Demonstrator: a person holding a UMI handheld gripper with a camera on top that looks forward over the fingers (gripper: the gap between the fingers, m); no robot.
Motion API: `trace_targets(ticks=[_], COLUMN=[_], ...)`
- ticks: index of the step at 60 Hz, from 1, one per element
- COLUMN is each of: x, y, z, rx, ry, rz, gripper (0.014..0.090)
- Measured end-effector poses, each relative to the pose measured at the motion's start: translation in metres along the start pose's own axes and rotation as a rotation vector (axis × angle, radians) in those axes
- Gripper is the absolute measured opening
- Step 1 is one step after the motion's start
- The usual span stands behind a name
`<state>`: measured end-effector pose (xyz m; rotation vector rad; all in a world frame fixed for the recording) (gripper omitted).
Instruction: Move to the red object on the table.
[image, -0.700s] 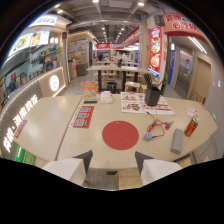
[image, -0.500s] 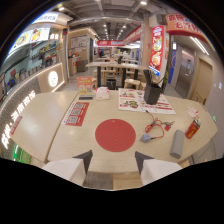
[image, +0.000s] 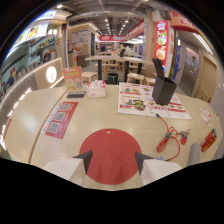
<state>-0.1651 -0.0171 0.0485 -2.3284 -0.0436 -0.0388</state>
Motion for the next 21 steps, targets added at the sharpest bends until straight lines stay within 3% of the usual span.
trace_targets(ticks=[21], x=[-0.001], y=[-0.003], z=[0.013], rx=[-0.009], ry=[-0.022], rz=[-0.006], gripper=[0.0841])
